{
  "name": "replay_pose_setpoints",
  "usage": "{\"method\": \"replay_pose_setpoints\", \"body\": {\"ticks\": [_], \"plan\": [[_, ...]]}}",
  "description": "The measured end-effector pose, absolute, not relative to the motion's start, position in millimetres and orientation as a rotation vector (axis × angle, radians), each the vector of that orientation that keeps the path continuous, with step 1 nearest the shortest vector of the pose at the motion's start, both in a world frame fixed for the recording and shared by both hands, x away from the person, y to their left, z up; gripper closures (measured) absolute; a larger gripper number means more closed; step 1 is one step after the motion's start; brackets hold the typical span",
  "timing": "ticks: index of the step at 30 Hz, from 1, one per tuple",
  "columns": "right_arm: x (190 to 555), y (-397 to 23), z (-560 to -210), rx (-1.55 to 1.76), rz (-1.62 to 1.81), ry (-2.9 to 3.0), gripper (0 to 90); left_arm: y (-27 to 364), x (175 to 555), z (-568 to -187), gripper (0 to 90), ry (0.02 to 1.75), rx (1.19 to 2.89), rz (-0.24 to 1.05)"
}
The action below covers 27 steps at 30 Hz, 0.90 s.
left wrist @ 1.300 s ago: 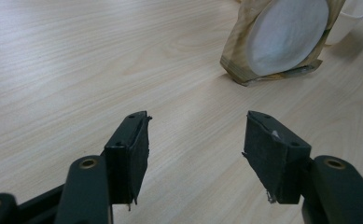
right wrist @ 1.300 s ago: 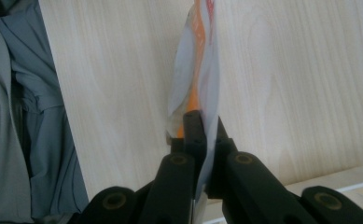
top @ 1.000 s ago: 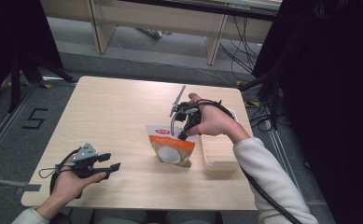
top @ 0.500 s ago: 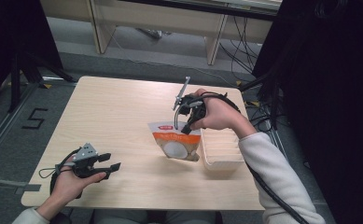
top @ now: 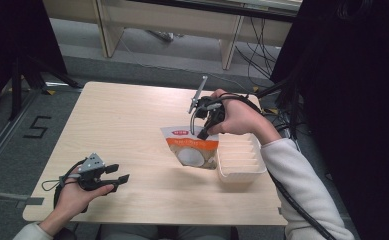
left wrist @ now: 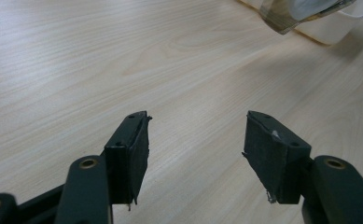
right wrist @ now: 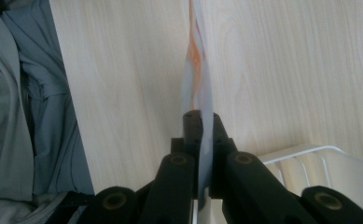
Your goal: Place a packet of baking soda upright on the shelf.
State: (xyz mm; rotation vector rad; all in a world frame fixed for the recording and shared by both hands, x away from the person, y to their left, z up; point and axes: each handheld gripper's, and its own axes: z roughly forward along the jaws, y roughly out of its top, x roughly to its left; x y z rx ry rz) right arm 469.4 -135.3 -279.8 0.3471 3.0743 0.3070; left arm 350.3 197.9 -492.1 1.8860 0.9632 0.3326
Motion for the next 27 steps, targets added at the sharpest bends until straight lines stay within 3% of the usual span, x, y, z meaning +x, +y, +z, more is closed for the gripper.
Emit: {"method": "replay_pose_setpoints", "body": {"ticks": [27], "plan": [[470, -158, -260, 0.322, 0.315, 3.051, 90.0, 198, 350, -492, 39.6, 0.978, 1.882, 0.325]]}}
